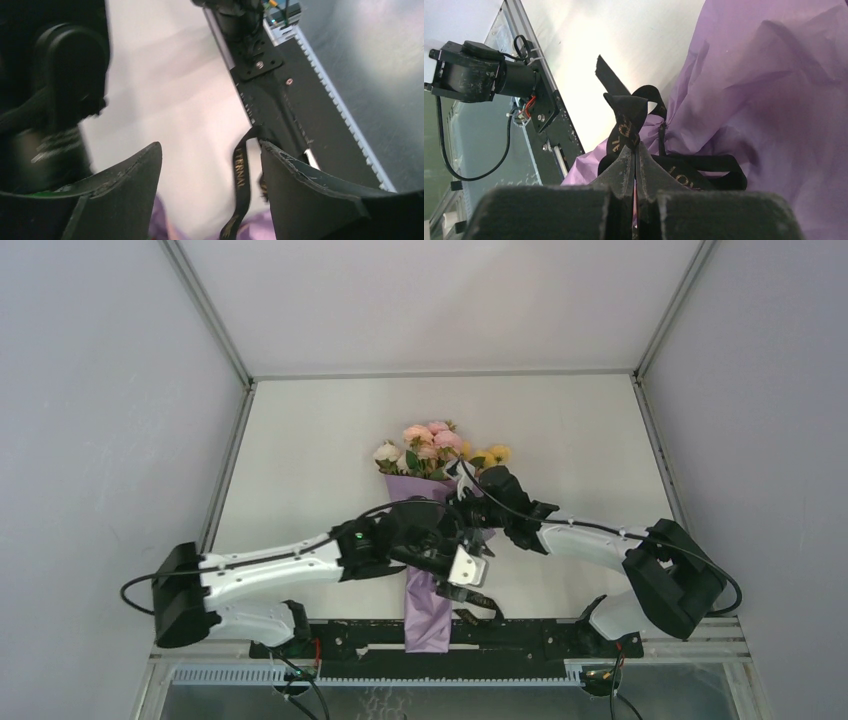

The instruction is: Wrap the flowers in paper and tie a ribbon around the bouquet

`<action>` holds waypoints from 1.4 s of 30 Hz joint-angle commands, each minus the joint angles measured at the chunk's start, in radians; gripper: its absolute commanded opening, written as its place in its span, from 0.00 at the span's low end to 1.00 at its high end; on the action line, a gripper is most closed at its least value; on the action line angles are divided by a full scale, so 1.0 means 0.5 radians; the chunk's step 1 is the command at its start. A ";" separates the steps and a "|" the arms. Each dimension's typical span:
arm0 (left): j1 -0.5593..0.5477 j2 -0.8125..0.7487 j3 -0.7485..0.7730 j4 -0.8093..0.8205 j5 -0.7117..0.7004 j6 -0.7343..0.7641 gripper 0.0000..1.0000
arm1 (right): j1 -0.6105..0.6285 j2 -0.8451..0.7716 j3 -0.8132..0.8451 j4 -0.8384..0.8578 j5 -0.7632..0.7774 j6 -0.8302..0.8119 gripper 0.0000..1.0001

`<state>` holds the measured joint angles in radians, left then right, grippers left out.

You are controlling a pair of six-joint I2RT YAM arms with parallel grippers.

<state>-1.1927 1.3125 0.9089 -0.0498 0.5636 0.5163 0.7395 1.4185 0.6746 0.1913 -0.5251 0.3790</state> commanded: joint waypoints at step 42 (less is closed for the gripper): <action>1.106 -0.642 -0.649 -0.550 0.210 1.408 0.00 | 0.053 0.383 0.654 -0.589 -0.628 -0.687 0.27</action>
<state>-0.6445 1.0134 0.6106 -0.3229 0.6655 1.2301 0.7731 1.6344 0.9489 -0.0616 -0.8471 0.0784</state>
